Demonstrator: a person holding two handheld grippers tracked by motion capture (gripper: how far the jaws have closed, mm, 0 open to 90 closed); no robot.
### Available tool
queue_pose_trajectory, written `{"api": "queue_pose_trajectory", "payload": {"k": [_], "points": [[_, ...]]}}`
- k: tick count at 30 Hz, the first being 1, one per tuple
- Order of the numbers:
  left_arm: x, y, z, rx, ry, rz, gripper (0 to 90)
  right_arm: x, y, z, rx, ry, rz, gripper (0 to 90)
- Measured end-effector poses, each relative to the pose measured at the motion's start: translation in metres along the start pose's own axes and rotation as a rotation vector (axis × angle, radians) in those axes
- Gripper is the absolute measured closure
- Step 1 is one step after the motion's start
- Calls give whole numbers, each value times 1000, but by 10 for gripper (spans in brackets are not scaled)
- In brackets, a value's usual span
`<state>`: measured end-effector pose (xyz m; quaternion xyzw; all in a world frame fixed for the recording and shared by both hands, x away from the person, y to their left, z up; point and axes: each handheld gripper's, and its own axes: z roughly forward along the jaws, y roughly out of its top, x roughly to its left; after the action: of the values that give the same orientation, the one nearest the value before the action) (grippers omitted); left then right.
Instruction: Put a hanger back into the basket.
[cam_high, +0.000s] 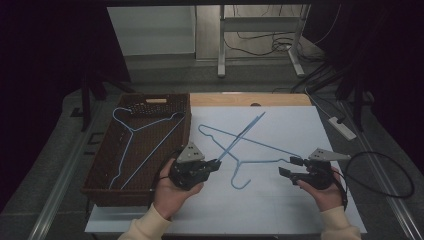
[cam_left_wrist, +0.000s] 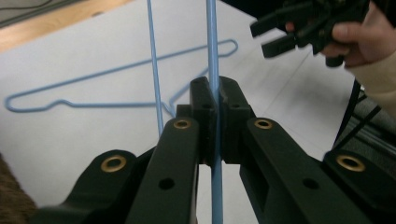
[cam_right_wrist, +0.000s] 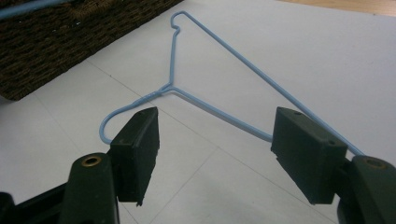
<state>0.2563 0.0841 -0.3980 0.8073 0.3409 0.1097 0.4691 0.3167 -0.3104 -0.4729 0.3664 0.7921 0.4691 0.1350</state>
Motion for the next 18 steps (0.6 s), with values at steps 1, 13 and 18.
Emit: {"api": "queue_pose_trajectory", "payload": {"k": [1,13,18], "points": [[3,2,-4,-10,1,-5,868,0,-1,0,-2,0,2,325],[46,9,-63,-117,75,-50,868,1,-4,2,5,-9,10,317],[65,4,-79,-135,107,-76,868,1,-4,3,16,-8,11,317]]}}
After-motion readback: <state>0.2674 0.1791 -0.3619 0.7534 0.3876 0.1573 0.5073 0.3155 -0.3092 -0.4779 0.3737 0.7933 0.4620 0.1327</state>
